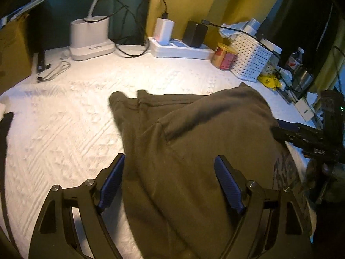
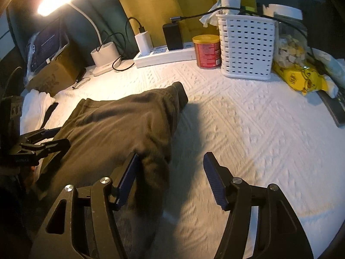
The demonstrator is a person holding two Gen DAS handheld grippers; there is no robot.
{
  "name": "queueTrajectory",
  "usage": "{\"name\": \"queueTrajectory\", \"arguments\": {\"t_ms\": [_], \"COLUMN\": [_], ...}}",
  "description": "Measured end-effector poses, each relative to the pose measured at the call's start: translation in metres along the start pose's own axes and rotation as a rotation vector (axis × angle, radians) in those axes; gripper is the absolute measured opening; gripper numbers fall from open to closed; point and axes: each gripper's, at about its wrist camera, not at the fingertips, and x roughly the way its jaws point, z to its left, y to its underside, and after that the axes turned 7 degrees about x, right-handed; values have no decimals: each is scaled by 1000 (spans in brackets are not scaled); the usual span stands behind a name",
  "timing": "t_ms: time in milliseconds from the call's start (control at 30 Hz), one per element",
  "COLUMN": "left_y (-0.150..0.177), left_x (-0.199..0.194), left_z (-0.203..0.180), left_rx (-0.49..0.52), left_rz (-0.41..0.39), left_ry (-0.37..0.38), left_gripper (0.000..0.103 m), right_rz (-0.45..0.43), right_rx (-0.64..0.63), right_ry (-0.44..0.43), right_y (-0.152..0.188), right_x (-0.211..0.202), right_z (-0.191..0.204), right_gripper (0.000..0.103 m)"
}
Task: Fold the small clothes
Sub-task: 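Grasp the shirt end with the left tool while the right tool grasps it too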
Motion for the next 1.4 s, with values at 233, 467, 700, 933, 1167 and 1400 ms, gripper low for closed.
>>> {"name": "queueTrajectory", "arguments": {"t_ms": [233,467,700,933,1167,1400], "left_y": [-3,-1,0,3,6,3], "left_x": [6,9,11,4,-16,-42], "left_z": [-12,-26,-29,-36,-46,-59], "left_rx": [22,63,75,77,85,115], "left_rz": [-2,-16,-13,-30,-75,-131], "left_ry": [64,63,60,53,38,4], "left_gripper": [82,61,24,20,20,19], "right_rz": [24,46,45,33,-13,-84], "right_rx": [-1,-33,-106,-152,-169,-195], "right_ry": [-53,-131,-79,-91,-100,-108], "right_y": [-10,-12,-12,-7,-4,-1], "right_x": [21,31,39,36,15,-21], "right_z": [3,20,38,47,54,69], "right_gripper": [66,66,57,22,19,18]}}
